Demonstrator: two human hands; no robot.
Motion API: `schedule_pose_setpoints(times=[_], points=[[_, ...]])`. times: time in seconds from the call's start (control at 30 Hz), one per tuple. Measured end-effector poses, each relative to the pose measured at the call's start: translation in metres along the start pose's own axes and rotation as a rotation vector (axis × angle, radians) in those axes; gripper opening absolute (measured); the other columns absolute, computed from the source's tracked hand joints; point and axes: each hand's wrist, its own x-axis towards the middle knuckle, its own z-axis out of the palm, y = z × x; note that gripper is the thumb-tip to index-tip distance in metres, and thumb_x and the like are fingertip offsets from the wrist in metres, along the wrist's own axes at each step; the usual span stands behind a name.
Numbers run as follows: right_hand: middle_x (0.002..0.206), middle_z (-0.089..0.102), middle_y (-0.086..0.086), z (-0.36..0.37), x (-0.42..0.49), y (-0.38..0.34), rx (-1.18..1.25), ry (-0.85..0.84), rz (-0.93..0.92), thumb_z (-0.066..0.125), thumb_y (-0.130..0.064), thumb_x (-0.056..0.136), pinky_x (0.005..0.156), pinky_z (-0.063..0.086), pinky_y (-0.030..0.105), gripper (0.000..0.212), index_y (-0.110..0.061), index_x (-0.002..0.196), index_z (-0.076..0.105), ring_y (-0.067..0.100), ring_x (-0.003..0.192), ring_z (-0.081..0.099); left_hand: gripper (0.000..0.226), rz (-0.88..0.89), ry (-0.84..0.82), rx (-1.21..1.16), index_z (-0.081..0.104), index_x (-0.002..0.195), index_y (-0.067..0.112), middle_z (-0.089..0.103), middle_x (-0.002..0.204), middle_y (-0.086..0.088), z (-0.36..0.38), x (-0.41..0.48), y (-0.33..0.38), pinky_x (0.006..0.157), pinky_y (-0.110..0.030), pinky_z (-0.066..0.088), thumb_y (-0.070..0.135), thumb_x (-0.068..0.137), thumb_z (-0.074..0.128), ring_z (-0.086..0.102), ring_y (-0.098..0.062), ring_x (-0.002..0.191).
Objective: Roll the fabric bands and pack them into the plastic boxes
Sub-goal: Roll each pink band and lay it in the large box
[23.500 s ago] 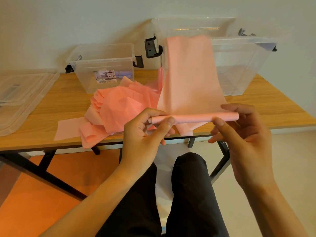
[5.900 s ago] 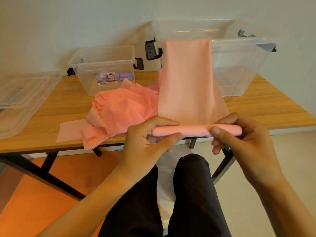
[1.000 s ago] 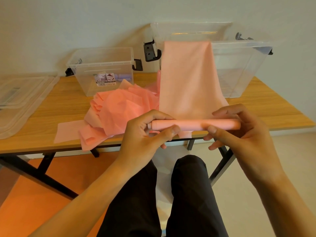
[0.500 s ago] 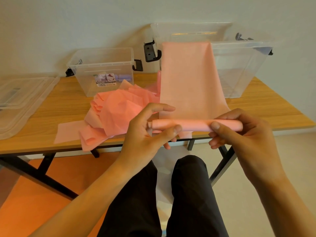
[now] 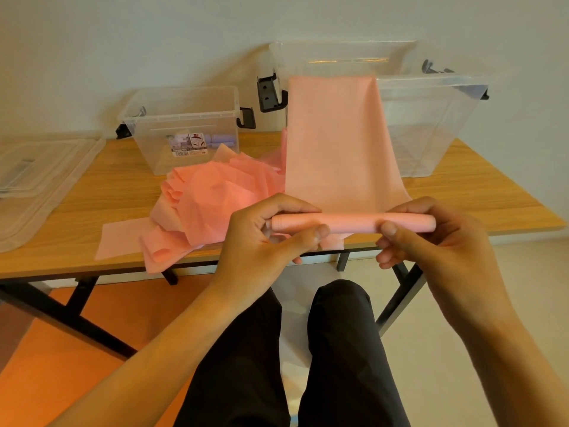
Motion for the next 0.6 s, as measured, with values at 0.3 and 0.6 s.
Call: schedule_pose_setpoints(times=[0.3,0.6], points=[[0.09,0.073,0.011,0.0012,0.0029,-0.0008,0.018,-0.026,-0.017,0.075,-0.019,0.076,0.06,0.061,0.031,0.034,-0.007,0.106,0.068,0.028,0.072,0.073,0.014,0.011,0.026,0.012,0.071,0.099,0.012,0.071,0.084,-0.001,0.0016,0.0006,0.0006,0.053,-0.028,0.054,0.02,0.088,0.069,0.068,-0.018,0.064],[0.082,0.074,0.013,0.0004,0.0051,0.0,0.008,-0.005,-0.017,0.072,-0.023,0.078,0.06,0.06,0.03,0.031,-0.001,0.099,0.069,0.027,0.068,0.072,0.02,0.007,-0.012,0.023,0.067,0.104,0.014,0.071,0.09,-0.001,0.0032,-0.0017,0.0024,0.053,-0.027,0.055,0.022,0.086,0.071,0.068,-0.018,0.07]])
